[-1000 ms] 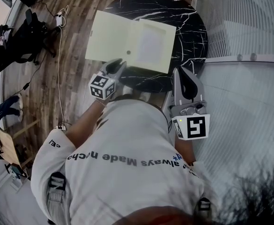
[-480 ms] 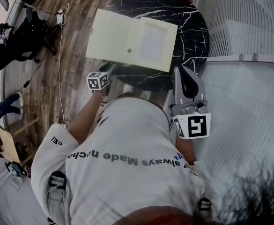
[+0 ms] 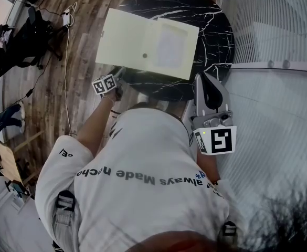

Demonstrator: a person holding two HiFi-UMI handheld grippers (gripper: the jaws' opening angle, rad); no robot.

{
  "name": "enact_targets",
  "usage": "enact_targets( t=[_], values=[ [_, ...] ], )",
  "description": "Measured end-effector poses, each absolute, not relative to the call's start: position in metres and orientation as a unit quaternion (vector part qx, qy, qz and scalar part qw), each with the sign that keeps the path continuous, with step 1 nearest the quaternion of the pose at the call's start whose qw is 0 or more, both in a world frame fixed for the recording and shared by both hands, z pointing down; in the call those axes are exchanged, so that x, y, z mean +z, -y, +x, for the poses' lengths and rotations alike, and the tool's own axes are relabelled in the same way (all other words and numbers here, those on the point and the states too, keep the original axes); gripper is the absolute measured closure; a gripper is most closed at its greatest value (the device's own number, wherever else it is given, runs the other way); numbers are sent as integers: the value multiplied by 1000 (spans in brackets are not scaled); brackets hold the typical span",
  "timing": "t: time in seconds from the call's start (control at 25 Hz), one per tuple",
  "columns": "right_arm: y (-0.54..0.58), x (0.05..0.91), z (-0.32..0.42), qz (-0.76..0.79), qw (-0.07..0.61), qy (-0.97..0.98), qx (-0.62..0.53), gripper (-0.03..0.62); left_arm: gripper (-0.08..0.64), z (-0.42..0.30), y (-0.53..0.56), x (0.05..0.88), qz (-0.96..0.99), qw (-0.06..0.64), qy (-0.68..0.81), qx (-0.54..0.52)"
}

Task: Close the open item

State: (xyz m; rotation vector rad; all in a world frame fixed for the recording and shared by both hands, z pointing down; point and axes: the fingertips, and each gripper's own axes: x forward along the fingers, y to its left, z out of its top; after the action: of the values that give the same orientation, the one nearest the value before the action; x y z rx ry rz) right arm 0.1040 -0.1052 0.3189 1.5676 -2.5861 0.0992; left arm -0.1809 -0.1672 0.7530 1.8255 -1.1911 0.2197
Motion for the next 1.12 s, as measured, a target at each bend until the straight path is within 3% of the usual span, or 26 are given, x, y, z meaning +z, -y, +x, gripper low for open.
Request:
enact_targets(
  t=[0.32, 0.48, 0.52, 1.12],
  values=[
    [105, 320, 105, 521, 58, 851, 35, 591, 355, -187, 192, 747, 742, 478, 469, 13],
    [104, 320, 106, 524, 57, 849, 37, 591, 514, -192, 199, 741, 743, 469, 478, 9],
    [104, 320, 105, 525, 57, 849, 37, 591, 526, -193, 199, 739, 744, 467, 478, 8],
    [103, 320, 98, 521, 62, 851, 37, 591, 548, -167, 197, 693, 806, 367, 459, 72]
  ],
)
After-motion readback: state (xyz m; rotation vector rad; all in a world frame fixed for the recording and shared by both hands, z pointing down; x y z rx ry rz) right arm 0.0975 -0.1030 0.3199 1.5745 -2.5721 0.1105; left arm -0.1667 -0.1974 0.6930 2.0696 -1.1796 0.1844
